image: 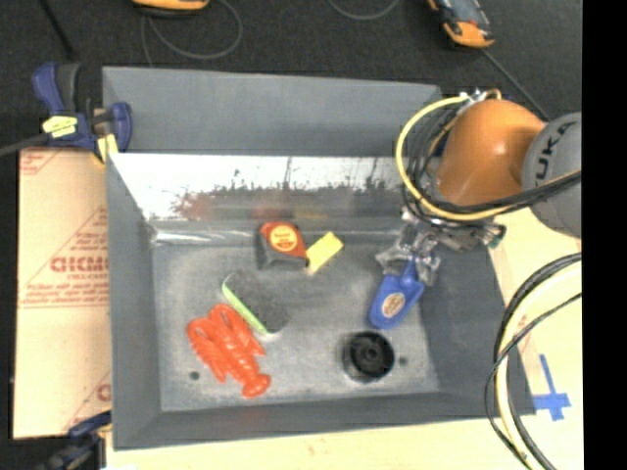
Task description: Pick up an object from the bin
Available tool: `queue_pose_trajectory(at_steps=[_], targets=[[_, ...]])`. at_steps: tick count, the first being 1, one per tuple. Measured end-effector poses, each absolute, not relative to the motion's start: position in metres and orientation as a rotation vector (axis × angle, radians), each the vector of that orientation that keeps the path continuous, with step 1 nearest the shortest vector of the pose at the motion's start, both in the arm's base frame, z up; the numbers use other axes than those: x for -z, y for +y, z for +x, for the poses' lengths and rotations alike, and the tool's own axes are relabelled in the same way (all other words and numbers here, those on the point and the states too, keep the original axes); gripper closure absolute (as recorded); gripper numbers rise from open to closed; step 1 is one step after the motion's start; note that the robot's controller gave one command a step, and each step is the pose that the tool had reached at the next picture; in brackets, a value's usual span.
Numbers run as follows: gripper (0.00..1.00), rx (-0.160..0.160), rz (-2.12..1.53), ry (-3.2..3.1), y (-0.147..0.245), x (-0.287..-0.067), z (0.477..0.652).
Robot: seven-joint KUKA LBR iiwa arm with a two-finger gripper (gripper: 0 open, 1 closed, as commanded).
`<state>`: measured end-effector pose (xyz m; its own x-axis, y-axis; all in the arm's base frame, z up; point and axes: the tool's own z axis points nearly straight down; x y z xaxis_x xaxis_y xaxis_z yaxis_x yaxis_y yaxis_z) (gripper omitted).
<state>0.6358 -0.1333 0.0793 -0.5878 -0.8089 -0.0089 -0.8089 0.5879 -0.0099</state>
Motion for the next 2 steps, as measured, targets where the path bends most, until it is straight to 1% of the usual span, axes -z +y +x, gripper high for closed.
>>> queue_pose_trajectory(at_steps=[1, 2], targets=[[1.0, -0.001, -1.423, 2.798, -0.134, -0.096, 0.634], [1.0, 0.004, -1.421, 2.797, -0.134, -0.112, 0.635]])
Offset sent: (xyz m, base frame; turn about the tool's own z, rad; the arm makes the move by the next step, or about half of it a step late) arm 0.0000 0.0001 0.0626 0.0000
